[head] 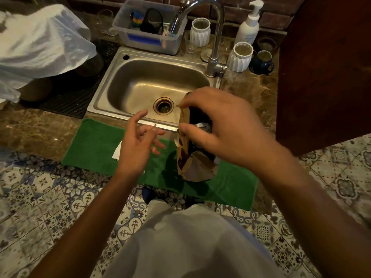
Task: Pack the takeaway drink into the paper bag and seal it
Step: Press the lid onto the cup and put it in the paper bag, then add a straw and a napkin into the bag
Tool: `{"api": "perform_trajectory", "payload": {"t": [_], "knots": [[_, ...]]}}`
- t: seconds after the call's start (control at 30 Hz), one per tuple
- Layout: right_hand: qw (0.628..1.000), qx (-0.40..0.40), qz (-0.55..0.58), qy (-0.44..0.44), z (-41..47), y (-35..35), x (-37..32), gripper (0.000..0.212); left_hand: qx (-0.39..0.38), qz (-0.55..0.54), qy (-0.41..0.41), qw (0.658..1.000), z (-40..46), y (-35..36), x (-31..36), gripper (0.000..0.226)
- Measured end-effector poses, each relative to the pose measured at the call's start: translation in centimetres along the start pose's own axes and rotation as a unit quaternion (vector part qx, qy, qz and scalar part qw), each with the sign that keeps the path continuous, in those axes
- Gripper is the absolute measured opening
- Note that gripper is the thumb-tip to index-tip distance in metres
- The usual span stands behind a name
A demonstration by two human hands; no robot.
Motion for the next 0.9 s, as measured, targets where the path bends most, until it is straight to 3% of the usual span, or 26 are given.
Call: {"api": "perform_trajectory", "payload": {"t": [0.2, 0.37, 0.67, 0.77, 0.9], "knots": [[0.99, 0.066, 0.085, -0.086, 0.3, 2.4, -5.3, 0.019, 0.068, -0.041, -0.006, 0.997, -0.9, -4.5, -2.2, 0.044], [0.987, 0.045, 0.126, -0.085, 2.7, 5.5, -8.2, 0.015, 0.104, -0.065, -0.043, 0.992, 0.1, -8.9, -4.6, 0.049], [0.987, -0.074, 0.131, 0.062, 7.9, 15.1, -9.5, 0.019, 0.091, -0.03, -0.058, 0.994, 3.5, -14.2, -6.6, 0.047], [0.971, -0.047, 0.193, 0.137, 8.4, 18.1, -8.3, 0.017, 0.065, 0.02, -0.047, 0.997, 5.6, -16.2, -7.9, 0.049], [0.956, 0.006, 0.174, 0.237, 7.6, 22.2, -5.8, 0.017, 0.019, 0.086, -0.037, 0.995, 8.0, -18.2, -10.2, 0.05]]}}
Point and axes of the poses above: each hand's wrist, its own z-axis towards the middle knuckle, its own y-axis out of the palm, x = y × z, the point moved 4 cm from there along z, towards the middle knuckle
